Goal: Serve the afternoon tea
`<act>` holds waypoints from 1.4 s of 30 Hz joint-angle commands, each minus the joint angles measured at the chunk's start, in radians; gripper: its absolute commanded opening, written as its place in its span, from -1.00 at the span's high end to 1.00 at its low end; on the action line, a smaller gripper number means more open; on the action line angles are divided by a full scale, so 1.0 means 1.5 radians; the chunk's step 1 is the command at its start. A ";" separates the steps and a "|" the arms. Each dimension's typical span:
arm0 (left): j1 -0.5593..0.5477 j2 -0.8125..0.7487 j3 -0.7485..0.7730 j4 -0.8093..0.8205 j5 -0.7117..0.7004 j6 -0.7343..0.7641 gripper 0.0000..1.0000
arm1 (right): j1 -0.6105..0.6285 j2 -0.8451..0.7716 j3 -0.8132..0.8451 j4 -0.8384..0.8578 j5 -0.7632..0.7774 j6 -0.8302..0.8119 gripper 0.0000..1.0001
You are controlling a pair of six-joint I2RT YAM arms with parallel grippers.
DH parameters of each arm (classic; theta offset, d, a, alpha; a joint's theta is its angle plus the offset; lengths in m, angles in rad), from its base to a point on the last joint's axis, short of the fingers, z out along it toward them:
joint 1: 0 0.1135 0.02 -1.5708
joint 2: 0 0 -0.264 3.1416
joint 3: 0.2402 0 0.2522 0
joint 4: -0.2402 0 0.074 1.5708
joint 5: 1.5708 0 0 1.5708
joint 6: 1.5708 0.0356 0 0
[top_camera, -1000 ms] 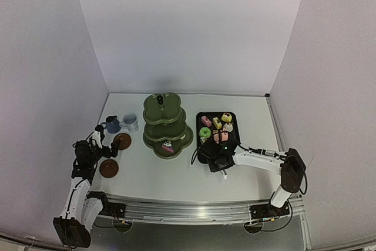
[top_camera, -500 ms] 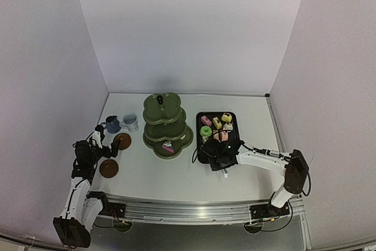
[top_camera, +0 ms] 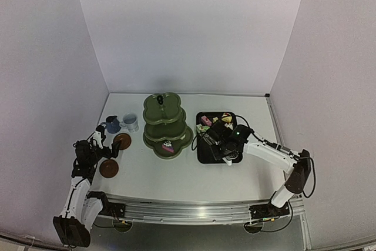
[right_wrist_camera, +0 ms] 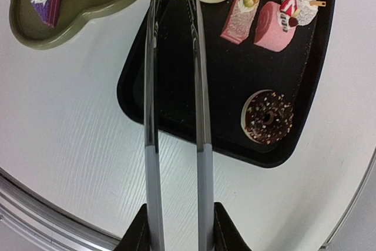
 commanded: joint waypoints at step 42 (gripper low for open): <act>-0.001 0.027 0.038 -0.093 0.024 0.017 -0.99 | -0.236 0.452 0.501 0.035 -0.326 -0.520 0.80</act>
